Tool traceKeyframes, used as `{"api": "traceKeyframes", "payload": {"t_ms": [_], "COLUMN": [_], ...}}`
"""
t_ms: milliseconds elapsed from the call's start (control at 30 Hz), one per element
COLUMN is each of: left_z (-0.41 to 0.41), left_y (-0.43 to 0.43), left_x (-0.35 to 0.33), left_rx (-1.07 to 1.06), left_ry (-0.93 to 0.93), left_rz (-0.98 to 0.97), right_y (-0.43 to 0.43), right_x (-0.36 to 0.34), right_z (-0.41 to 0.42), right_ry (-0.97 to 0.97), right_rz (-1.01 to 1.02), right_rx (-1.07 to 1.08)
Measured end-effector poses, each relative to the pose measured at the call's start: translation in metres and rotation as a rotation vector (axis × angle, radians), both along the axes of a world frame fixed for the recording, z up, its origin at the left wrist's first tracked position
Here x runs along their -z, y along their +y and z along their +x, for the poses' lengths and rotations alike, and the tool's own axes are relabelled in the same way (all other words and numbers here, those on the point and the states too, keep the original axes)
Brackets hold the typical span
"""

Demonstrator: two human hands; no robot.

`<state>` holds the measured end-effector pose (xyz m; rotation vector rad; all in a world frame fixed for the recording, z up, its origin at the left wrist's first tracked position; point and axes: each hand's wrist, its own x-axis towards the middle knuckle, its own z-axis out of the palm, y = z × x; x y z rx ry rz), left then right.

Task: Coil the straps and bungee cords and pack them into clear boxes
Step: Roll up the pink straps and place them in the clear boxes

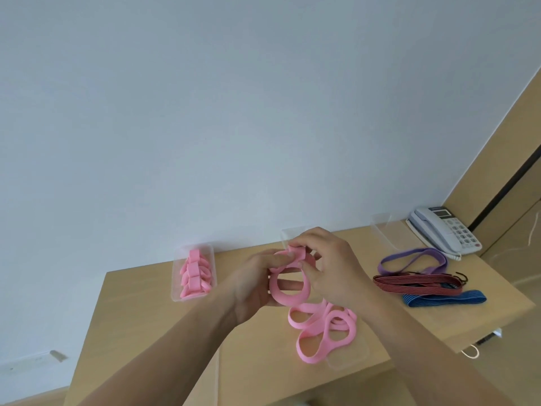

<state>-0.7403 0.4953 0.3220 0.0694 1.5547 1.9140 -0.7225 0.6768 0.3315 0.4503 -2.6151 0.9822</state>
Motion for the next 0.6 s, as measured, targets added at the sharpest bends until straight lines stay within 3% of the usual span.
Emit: {"api": "traceKeyframes", "payload": {"t_ms": [233,367,600], "left_z": [-0.038,-0.065,-0.106], "left_y": [0.012,0.022,0.057], "left_x": [0.014,0.027,0.054], "left_rx": [-0.042,-0.205,-0.322], "left_ry": [-0.177,-0.346,-0.448], "left_rz": [0.176,0.268,0.153], "right_y": [0.004,0.018,0.055], "right_x": [0.029,0.053,0.093], "right_z": [-0.026,-0.046,-0.092], "right_ry": [0.176,0.093,0.026], "right_rz": [0.067,0.007,0.083], "right_rx": [0.000,-0.099,-0.175]}}
